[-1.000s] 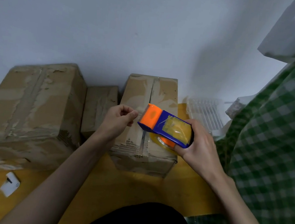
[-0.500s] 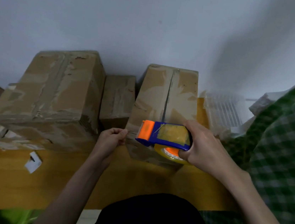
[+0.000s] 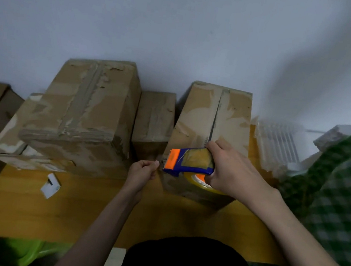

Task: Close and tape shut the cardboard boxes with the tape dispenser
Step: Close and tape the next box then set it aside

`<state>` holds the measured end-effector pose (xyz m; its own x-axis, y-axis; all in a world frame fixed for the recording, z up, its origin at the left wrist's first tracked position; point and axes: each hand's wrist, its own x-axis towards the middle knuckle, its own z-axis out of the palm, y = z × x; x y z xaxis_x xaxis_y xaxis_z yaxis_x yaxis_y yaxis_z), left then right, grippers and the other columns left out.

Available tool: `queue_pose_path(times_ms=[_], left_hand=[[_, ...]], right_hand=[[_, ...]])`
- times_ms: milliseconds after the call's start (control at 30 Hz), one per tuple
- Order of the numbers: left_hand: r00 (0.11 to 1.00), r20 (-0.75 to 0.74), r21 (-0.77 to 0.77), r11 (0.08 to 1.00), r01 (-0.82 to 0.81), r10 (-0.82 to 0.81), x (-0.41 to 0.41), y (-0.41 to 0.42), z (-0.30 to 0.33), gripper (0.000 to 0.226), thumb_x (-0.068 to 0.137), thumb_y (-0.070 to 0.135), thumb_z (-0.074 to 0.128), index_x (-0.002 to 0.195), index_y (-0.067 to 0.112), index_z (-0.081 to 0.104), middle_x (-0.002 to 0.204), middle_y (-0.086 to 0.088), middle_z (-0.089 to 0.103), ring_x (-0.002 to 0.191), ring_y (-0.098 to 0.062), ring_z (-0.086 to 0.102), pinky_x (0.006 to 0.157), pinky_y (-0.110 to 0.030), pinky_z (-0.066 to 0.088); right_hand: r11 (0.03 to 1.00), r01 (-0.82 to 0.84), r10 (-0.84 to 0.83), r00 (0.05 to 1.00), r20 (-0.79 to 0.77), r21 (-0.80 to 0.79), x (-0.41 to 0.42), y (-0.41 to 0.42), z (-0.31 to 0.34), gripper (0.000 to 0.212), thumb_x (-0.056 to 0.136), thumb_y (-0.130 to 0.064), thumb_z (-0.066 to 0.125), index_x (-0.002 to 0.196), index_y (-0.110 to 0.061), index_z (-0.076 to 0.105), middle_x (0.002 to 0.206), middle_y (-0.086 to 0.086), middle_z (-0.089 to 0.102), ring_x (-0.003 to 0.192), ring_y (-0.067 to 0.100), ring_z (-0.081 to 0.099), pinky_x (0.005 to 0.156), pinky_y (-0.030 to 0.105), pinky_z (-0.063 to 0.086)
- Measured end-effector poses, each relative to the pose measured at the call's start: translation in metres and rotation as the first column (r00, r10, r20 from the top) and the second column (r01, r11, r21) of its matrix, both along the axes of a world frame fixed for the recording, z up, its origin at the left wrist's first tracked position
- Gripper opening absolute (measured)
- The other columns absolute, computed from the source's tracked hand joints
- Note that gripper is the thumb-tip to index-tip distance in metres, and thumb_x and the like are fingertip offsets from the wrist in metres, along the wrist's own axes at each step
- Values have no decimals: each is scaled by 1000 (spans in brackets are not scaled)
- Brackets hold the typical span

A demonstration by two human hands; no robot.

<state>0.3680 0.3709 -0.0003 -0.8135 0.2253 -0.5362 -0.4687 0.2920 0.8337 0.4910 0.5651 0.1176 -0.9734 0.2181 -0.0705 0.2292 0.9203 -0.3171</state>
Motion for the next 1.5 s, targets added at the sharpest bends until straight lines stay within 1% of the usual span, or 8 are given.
queue_pose_path(times_ms=[167, 367, 500, 700, 1067, 1167, 1367, 1500], left_hand=[[999, -29, -69, 997, 42, -44, -1, -1, 0, 20, 96, 27, 68, 104, 9, 67, 98, -7, 67, 87, -15, 61, 67, -24, 47], [895, -340, -420, 898, 130, -288, -13, -9, -1, 42, 89, 37, 74, 116, 14, 53, 118, 1, 53, 102, -18, 57, 79, -32, 51], [424, -707, -480, 824, 300, -566, -9, -27, -11, 53, 97, 5, 58, 147, 18, 48, 156, 6, 37, 144, -12, 37, 114, -33, 38], [-59, -532, -815, 491, 308, -845, -8, -42, -22, 61, 98, 35, 43, 155, 18, 34, 167, -1, 22, 156, -18, 10, 124, -38, 17], [-45, -437, -879, 416, 231, -898, -7, -40, -32, 79, 87, 55, 53, 156, 26, 29, 167, 3, 15, 156, -23, 7, 123, -45, 13], [-16, -426, -885, 412, 218, -905, -3, -40, -33, 76, 85, 59, 54, 151, 24, 38, 167, 4, 15, 156, -23, 7, 122, -47, 15], [39, -407, -882, 404, 243, -913, 5, -37, -28, 102, 83, 62, 54, 162, 29, -2, 169, 11, -4, 156, -25, 5, 121, -54, 24], [60, -394, -881, 395, 259, -917, 10, -32, -25, 102, 81, 63, 50, 161, 32, -5, 169, 13, -4, 156, -25, 2, 122, -56, 23]], right_hand=[[1000, 7, -7, 1000, -10, 27, -2, -2, -4, 75, 78, -46, 81, 136, -28, 38, 122, -7, 48, 102, 9, 51, 75, 27, 57], [999, 52, -52, 998, -26, -13, 4, 2, -10, 80, 77, -46, 81, 140, -30, 35, 124, -7, 48, 108, 9, 50, 77, 27, 57], [997, 50, -53, 997, -56, -53, 6, 1, -15, 80, 77, -46, 82, 140, -31, 35, 123, -9, 48, 105, 7, 50, 75, 22, 55], [995, 41, -48, 996, -71, -90, 8, 2, -17, 80, 77, -46, 82, 141, -31, 35, 122, -9, 47, 103, 6, 50, 74, 21, 56], [910, 132, -211, 963, -166, -393, 37, 6, -35, 75, 77, -19, 85, 137, -29, 42, 122, -16, 53, 105, -1, 54, 78, 10, 49], [866, 147, -268, 943, -196, -478, 46, 10, -45, 59, 78, -17, 85, 125, -25, 50, 116, -10, 59, 104, 5, 58, 79, 22, 54], [867, 140, -282, 929, -238, -478, 50, 14, -44, 58, 75, -14, 86, 123, -23, 53, 118, -9, 59, 107, 6, 57, 81, 22, 55], [869, 177, -309, 924, -226, -463, 64, 20, -41, 61, 74, -17, 88, 121, -28, 52, 115, -13, 57, 106, -2, 57, 76, 10, 50]])
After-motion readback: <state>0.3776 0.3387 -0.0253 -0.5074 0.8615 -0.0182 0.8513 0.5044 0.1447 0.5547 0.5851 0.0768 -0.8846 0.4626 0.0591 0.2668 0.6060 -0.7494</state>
